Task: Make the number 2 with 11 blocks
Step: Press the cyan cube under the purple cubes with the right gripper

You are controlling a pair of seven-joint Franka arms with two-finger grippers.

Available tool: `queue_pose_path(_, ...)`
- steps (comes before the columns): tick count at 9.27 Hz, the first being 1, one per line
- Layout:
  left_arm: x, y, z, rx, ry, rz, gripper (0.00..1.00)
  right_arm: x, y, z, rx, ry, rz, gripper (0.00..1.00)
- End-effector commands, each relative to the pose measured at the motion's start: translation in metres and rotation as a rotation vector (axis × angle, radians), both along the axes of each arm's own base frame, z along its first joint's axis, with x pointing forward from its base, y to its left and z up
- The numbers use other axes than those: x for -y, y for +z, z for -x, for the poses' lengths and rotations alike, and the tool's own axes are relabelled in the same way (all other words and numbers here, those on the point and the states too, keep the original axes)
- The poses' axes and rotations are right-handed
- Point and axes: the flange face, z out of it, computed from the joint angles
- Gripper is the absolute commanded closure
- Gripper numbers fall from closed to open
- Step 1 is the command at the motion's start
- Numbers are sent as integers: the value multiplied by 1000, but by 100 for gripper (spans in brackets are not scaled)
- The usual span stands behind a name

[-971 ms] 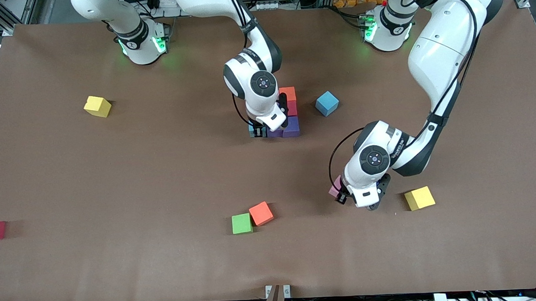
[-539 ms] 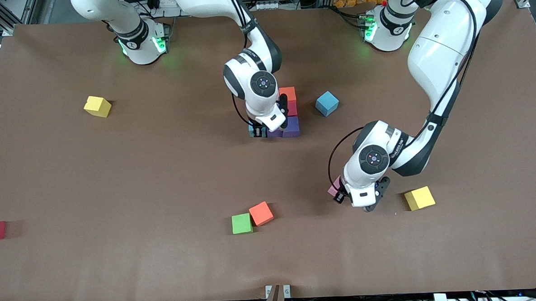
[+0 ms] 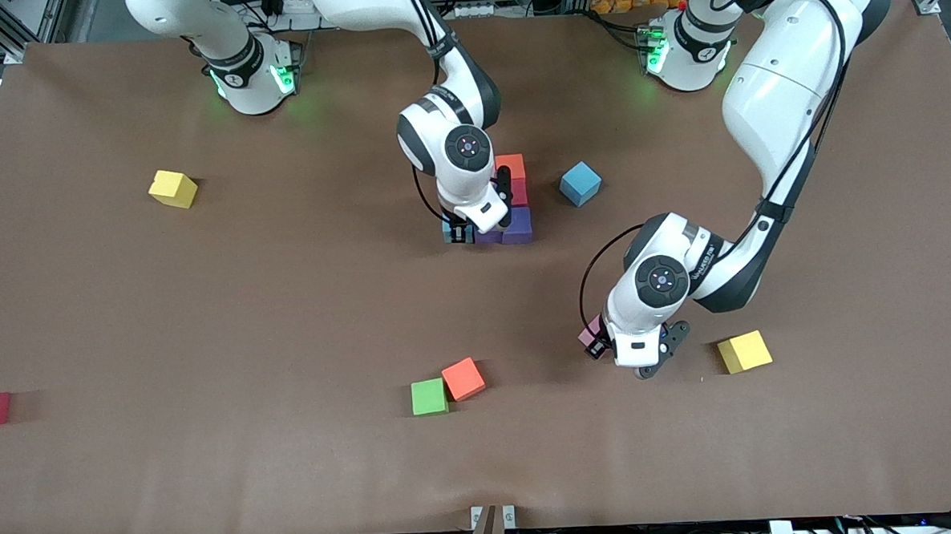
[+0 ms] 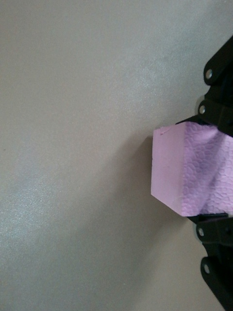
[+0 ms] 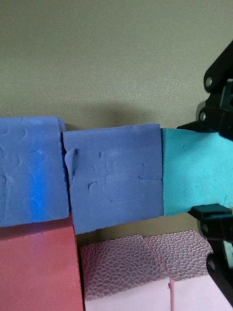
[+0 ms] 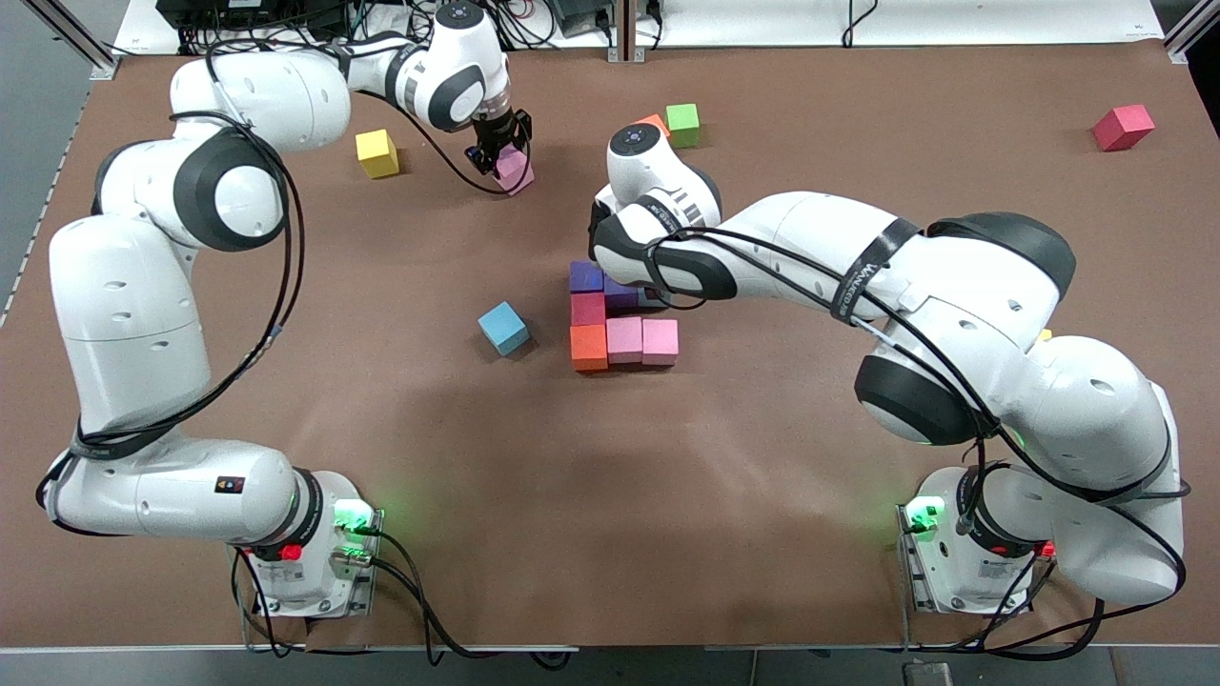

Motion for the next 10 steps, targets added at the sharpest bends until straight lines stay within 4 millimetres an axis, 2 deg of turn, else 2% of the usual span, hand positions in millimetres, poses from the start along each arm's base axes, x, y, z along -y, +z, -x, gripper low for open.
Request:
queue_pose_path(1,0,5,-2,2,-26,12,100,0,2,-2,5,4,-13,0)
queue_pose_path(4,0,7,-2,6,-50,11,100,1,3,-3,-1,5,-11,0)
queue_pose_path(8,-1,8,-3,8,-50,11,100,6,-4,-1,-8,-1,-2,0)
queue_pose_path(10,-1,8,-3,7,-49,12,100,2,-6,5,-15,10,-5,0)
